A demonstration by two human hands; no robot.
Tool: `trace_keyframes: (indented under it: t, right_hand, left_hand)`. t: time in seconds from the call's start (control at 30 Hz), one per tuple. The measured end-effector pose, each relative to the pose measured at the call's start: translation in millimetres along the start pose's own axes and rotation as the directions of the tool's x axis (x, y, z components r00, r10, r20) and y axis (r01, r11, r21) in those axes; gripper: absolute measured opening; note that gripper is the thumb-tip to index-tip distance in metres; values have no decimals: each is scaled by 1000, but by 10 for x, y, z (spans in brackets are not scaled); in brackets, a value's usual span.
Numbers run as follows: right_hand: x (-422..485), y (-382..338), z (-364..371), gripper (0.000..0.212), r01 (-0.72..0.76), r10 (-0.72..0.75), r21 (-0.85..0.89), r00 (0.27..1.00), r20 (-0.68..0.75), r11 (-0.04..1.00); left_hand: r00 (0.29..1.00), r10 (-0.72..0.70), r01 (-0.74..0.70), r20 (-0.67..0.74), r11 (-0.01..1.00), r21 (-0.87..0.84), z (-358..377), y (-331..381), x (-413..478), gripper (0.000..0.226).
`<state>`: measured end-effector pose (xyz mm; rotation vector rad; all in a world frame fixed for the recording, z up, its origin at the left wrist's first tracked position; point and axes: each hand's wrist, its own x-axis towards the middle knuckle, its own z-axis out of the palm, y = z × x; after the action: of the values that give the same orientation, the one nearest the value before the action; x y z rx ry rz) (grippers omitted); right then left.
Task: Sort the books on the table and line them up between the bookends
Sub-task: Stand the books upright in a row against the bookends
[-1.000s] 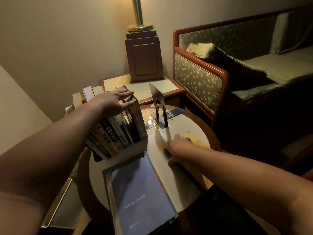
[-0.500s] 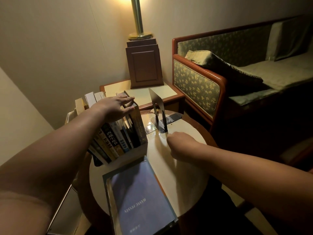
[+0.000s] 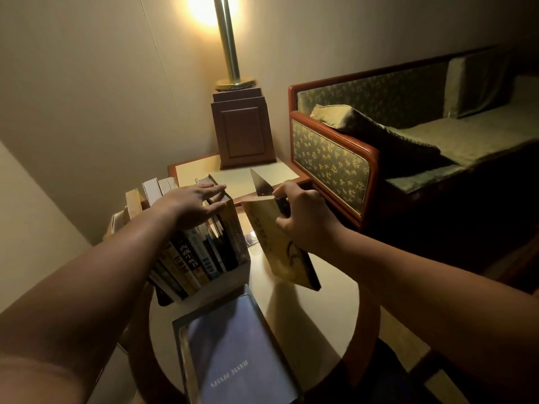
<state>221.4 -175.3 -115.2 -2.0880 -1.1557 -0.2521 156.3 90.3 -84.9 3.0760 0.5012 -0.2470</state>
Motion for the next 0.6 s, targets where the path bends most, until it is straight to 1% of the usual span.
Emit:
trace_keyframes:
  t: [0.1,0.2,0.37,0.5,0.6]
  right_hand:
    - [-115,90,158,43,56,-44,71,986,-159,996]
    - [-293,167,321,44,46,-11,141,970,-243,989]
    - [-402,243,524,50,36,25,221,963,-270,975]
    - [-195,208,601,47,59,23,262,954,-300,963]
    - [50,168,702,45,51,50,304,948,-314,951]
  left_hand:
    - [1000,3,-3,-8,1000,-8,-1,2,-3,61]
    - [1000,4,-4,-3,1000,-4,-4,5,-2,61]
    - [1000,10,-10,-13,1000,7,-3,14,-4,61]
    - [1000,8,-8,-15,1000,0,-1,17,2,61]
    - [1000,14,-14,-23,1000,-3,8,15,6,62]
